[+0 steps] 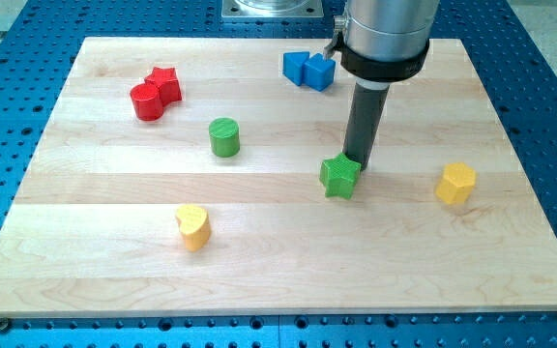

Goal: Push the green star below the green circle

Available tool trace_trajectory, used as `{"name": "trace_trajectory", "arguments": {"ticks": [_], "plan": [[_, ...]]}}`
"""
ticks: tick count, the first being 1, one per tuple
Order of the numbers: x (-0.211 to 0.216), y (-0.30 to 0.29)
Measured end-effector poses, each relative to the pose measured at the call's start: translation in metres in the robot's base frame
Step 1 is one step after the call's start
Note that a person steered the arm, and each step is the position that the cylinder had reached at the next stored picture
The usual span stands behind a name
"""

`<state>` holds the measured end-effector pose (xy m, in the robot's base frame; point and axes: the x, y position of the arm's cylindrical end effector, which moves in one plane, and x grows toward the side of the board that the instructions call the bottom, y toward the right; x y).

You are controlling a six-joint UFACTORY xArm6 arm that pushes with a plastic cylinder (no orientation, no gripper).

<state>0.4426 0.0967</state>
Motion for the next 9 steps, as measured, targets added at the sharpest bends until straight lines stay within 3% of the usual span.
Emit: {"name": "trace_trajectory", "arguments": {"ticks": [5, 7, 9], "plan": [[-0.043, -0.002], [-0.020, 0.024], [0.047, 0.014]]}}
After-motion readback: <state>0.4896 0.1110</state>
